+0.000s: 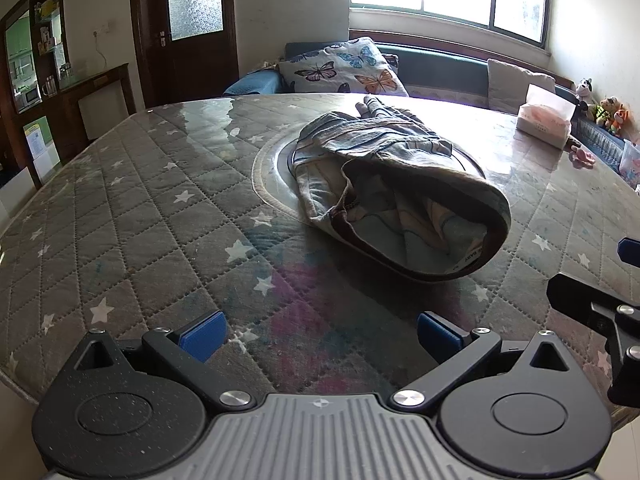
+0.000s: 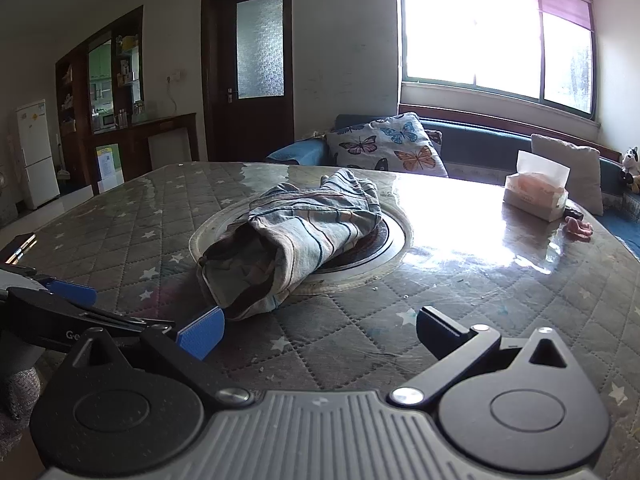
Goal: Fold clothes
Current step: 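Move both grippers toward the crumpled striped shirt on the table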
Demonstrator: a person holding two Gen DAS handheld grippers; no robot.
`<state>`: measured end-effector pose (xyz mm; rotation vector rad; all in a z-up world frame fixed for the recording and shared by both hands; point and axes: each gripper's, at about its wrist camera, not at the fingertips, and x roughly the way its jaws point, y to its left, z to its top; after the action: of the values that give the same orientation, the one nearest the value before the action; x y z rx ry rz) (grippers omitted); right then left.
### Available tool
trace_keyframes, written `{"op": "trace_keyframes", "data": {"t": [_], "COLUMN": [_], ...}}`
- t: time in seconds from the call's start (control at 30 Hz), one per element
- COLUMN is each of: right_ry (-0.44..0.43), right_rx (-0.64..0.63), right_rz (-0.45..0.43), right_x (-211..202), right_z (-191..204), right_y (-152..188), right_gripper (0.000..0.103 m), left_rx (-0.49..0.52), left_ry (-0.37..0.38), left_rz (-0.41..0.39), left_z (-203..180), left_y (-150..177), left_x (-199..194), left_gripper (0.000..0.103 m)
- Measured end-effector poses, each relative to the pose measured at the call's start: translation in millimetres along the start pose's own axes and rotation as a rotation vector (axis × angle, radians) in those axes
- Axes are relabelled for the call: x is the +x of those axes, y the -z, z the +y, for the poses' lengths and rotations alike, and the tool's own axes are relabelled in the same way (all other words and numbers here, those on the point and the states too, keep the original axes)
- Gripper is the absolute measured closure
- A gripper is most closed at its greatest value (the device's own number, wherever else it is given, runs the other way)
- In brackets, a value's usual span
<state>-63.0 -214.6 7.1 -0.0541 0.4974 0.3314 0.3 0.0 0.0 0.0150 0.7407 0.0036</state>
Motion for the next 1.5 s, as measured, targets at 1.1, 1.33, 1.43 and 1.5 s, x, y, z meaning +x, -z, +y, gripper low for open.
{"op": "trace_keyframes", "data": {"t": [1.1,1.33,1.43,1.5], "right_ry": [-0.003,-0.01,-0.009,-0.004], "right_rx": [-0.021,-0.03,-0.037,-0.046], "right_rz": [0.067,0.071,0.074,0.076], "right_x": [26.3,36.8,41.4,45.4], "right_z": [4.6,6.1,5.6,4.7], "right_y": [-7.2,-13.5,-15.7,-18.8], "right_gripper": [0.0,0.0,0.0,0.0], "left_rx": [-0.026,-0.027,-0.029,-0.033], "left_ry": [0.003,0.001,-0.005,-0.01], "left_rz": [0.048,0.054,0.05,0.047], "left_z": [8.2,11.0,14.1,17.2], "left_y": [-9.0,-15.1,-19.1,-22.6], "left_x": [18.8,25.8,28.9,31.3], "left_gripper": [0.0,0.0,0.0,0.0]}}
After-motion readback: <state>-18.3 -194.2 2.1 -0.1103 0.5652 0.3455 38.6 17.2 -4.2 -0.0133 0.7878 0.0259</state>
